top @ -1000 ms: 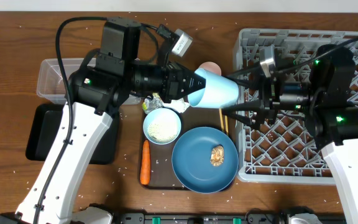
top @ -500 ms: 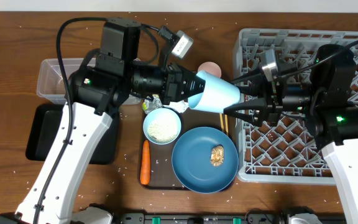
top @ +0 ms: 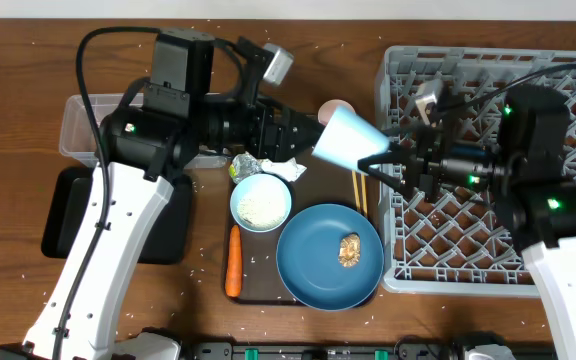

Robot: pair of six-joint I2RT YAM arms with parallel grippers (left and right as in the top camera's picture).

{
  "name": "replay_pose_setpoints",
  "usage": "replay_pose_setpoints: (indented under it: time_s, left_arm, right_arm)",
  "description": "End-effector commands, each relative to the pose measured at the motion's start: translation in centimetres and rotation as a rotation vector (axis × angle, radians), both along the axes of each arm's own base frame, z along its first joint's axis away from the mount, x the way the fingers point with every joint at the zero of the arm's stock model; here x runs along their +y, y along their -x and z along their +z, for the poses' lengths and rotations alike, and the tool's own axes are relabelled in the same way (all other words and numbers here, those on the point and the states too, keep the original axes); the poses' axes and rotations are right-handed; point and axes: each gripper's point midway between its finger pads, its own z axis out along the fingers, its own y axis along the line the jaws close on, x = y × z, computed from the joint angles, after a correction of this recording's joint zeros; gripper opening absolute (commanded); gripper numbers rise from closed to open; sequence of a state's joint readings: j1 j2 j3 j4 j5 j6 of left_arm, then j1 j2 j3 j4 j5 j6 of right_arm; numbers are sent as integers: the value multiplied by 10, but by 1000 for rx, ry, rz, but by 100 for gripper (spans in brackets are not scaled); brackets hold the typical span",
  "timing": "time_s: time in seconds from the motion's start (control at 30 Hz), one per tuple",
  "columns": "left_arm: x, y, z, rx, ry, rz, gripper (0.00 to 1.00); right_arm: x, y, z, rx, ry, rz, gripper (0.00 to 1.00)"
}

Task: Sort waste into correct bins and load items into the dishwasher rack
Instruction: 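Place the blue cup upside down in the rack with the right gripper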

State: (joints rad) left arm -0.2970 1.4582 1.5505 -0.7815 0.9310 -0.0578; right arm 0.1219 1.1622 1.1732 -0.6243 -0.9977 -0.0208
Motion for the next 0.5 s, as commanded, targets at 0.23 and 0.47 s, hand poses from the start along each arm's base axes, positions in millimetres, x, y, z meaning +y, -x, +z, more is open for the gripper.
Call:
replay_pose_setpoints:
  time_s: [0.23,0.47]
  left_arm:
    - [34,-16,-24,-2,-210,194,77]
    - [36,-18,-25,-5,-222,207,77]
  right_arm:
    - [-150,2,-33,305,225,-940,54]
    - [-246,50,-66,566,253,-1406,52]
